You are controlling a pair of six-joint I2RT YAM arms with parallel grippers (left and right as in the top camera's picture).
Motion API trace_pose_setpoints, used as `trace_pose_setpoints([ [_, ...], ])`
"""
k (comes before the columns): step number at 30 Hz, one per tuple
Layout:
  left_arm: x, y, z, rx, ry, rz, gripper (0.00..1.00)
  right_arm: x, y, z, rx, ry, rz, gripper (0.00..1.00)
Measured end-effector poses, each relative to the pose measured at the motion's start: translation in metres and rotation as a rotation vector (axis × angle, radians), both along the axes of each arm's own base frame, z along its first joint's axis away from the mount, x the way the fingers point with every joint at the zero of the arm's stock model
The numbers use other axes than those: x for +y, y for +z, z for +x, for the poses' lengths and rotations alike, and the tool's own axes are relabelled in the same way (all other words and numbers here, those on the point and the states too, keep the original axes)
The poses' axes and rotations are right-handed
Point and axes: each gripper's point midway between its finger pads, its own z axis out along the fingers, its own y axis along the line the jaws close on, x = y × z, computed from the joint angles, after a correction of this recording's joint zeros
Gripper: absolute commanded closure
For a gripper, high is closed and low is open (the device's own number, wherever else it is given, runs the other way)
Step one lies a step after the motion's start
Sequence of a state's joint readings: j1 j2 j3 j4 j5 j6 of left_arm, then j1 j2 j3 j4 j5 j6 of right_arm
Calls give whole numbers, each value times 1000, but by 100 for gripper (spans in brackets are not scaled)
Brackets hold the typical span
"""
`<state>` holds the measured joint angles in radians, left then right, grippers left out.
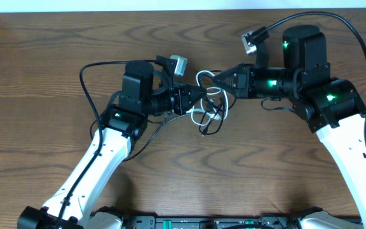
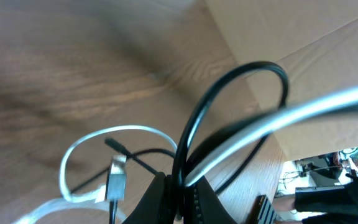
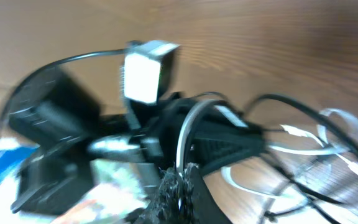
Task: Untangle cables
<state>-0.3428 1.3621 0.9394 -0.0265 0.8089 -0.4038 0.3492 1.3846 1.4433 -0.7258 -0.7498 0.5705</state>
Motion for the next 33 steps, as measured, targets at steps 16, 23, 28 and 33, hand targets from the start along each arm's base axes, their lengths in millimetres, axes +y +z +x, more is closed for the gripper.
trace_pose_setpoints([
  [16,21,-54,-20,133,17,206,92,-184,-93,23,80,-684,-941,99],
  [23,21,-54,-20,127,14,209,92,-128,-95,32,68,-453,-709,89],
  [28,20,-53,-21,129,6,202,92,-90,-101,29,86,-273,-576,89],
  [33,18,-51,-24,132,-12,186,92,-62,-120,24,143,-103,-498,80],
])
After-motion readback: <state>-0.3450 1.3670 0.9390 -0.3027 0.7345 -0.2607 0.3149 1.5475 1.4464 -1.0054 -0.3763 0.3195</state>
